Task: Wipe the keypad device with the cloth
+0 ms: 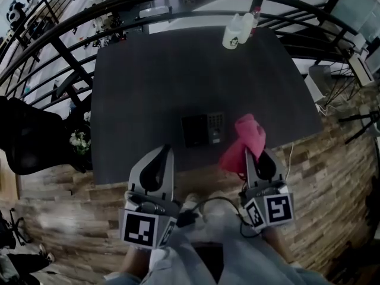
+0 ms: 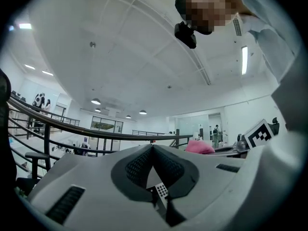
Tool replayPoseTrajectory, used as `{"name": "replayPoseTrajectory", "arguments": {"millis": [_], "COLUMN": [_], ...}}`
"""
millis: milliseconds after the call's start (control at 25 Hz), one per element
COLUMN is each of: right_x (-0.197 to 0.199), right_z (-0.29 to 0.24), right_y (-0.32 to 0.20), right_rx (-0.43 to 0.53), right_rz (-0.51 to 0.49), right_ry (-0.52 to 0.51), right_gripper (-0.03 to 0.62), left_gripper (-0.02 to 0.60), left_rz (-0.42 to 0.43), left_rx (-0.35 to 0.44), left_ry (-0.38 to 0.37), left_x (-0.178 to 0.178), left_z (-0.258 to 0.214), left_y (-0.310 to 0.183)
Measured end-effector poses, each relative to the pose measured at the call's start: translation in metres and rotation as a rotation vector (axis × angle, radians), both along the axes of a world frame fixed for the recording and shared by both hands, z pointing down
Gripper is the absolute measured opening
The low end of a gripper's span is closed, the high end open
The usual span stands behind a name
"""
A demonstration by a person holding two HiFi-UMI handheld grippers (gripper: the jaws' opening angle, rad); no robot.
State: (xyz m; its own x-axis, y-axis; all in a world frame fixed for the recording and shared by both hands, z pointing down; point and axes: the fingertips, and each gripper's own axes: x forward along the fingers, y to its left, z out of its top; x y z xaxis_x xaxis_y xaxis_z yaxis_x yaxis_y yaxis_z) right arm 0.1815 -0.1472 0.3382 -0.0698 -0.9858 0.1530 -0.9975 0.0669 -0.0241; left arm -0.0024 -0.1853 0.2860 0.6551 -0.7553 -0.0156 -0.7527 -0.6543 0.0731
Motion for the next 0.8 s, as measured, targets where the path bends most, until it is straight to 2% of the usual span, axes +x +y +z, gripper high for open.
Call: {"name": "replayPoseTrajectory", "arguments": {"millis": [400,640,800], "right_x": [0.003,0.007,0.001], "right_z": [0.027,0.049,0.072], "right_y": [-0.046,-0.071,-0.084], "right_rx": [-0.055,-0.083,-0.118], "right_rz": [-0.076,-0.139,-0.179], "right_ry": [0.082,0.138,0.193], "right_gripper": [0.071,0.071,0.071], "left_gripper": [0.003,0.003,0.003], "left_rz": [-0.108,-0.175,-0.240], "left_rx": [-0.046,-0.048,-0.054], "left_ry": [0.021,0.029,0.017], "left_x": [-0.010,-0.008,-0.019], "left_z": [0.007,0.006,0.011], "left_y": [-0.006,-0.008,-0.003]}}
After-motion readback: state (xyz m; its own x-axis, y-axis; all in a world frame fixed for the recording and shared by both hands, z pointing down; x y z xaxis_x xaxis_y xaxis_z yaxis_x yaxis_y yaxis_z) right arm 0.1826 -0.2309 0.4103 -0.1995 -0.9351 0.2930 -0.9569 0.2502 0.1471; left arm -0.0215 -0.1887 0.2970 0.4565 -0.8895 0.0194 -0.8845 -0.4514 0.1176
